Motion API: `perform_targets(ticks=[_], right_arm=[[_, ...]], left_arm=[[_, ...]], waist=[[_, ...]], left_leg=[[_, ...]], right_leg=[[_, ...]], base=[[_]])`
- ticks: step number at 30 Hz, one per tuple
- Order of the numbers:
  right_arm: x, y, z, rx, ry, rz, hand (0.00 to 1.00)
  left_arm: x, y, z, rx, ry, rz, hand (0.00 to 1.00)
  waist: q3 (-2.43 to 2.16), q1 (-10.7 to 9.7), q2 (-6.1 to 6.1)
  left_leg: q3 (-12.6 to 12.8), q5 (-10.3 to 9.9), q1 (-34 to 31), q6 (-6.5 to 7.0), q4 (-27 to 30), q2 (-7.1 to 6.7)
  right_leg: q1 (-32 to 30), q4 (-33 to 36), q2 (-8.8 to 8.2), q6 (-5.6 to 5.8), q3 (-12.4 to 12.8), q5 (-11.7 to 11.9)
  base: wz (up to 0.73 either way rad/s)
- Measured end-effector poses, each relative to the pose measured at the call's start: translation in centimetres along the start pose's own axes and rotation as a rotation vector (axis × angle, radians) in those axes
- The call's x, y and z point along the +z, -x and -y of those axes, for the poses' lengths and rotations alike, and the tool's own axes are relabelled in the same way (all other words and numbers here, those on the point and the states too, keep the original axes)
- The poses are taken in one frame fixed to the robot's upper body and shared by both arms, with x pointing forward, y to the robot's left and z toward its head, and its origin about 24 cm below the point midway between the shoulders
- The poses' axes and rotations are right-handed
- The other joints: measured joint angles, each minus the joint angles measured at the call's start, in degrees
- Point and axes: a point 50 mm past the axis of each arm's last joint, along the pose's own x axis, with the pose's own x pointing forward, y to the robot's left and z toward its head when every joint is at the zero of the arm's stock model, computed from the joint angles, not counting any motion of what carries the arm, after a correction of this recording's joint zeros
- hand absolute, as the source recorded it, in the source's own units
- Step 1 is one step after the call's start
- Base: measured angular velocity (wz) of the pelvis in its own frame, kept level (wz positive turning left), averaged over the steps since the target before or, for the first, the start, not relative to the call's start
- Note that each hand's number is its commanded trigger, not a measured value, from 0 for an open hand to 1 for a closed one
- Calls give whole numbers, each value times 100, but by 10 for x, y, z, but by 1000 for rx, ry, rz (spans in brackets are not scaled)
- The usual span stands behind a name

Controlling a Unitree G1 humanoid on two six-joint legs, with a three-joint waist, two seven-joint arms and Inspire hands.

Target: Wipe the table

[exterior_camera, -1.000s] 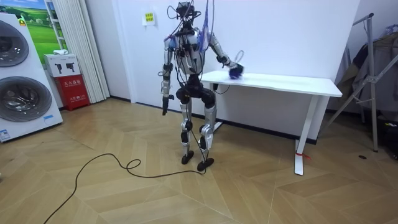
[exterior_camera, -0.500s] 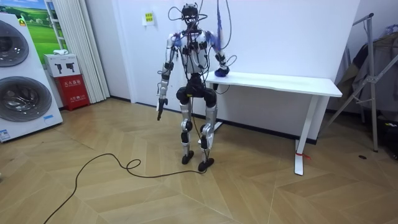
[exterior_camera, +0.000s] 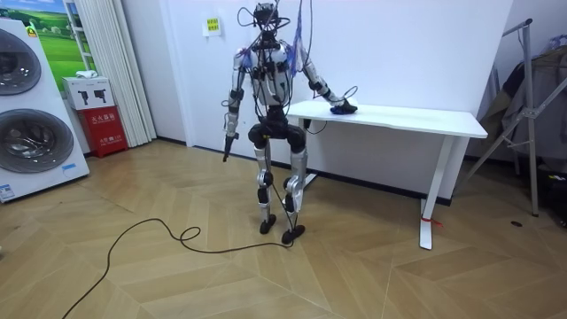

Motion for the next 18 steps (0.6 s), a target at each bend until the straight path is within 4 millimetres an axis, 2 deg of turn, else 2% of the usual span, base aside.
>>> perform_targets(ticks=[1,2,3,4,5,6,7,8,9,11,13,14,15,16,18], right_arm=[[9,-2,-2,1,11,9,100],[28,-5,-5,6,52,41,100],[49,-6,-8,15,106,99,100],[62,-4,-12,32,131,141,100],[89,2,-23,69,189,245,100],[118,9,-33,105,229,351,100],[131,13,-36,123,238,396,100],[150,17,-38,144,242,462,100],[165,19,-38,156,242,508,100],[175,21,-40,175,259,541,100],[170,21,-43,198,281,532,100],[161,19,-46,215,296,503,100],[144,16,-46,226,292,470,100],[139,15,-45,228,266,460,100],[115,11,-42,231,211,414,100]], left_arm=[[-1,0,2,-6,0,-5,0],[-4,0,8,-22,-5,-23,0],[-6,0,13,-44,-20,-39,0],[-7,1,15,-51,-25,-46,0],[-10,1,15,-59,-25,-63,0],[-13,1,16,-65,-25,-75,0],[-14,1,17,-70,-25,-81,0],[-15,1,20,-83,-23,-82,0],[-17,2,20,-90,-20,-90,0],[-28,4,18,-89,-30,-120,0],[-38,6,16,-93,-31,-149,0],[-46,8,15,-94,-33,-170,0],[-56,10,12,-95,-31,-195,0],[-58,11,12,-95,-27,-200,0],[-67,13,6,-80,-15,-220,0]], waist=[[9,51,28],[15,121,97],[22,194,121],[22,253,134],[38,325,144],[89,375,158],[116,426,173],[154,537,181],[169,701,156],[181,885,99],[169,939,30],[170,922,-12],[160,874,-56],[158,829,-65],[159,601,-111]], left_leg=[[86,0,-1,-1,-1,21],[196,8,-16,-14,-5,59],[267,23,-11,-37,-27,96],[305,38,-18,-55,-61,113],[347,96,-16,-92,-136,147],[336,119,-12,-120,-141,172],[324,127,-16,-132,-140,183],[298,142,-39,-157,-139,198],[279,171,-80,-177,-157,206],[204,231,-75,-199,-211,211],[59,235,-82,-207,-230,206],[-14,237,-87,-208,-223,198],[-90,237,-86,-208,-209,168],[-116,237,-85,-208,-202,154],[-177,237,-52,-207,-204,102]], right_leg=[[-21,0,1,0,8,0],[-85,5,8,-21,10,13],[-133,25,23,-50,44,31],[-185,56,33,-57,84,35],[-267,109,47,-81,80,40],[-277,102,70,-128,63,33],[-284,100,84,-137,61,32],[-337,90,99,-154,67,29],[-378,84,93,-186,76,10],[-376,71,103,-188,68,8],[-339,75,110,-185,-24,6],[-299,69,110,-184,-129,6],[-239,59,101,-177,-147,1],[-216,55,96,-173,-146,-1],[-119,-40,72,-162,-134,-7]], base=[[-64],[-53],[-45],[-31],[-15],[-4],[11],[16],[19],[29],[42],[52],[52],[51],[34]])
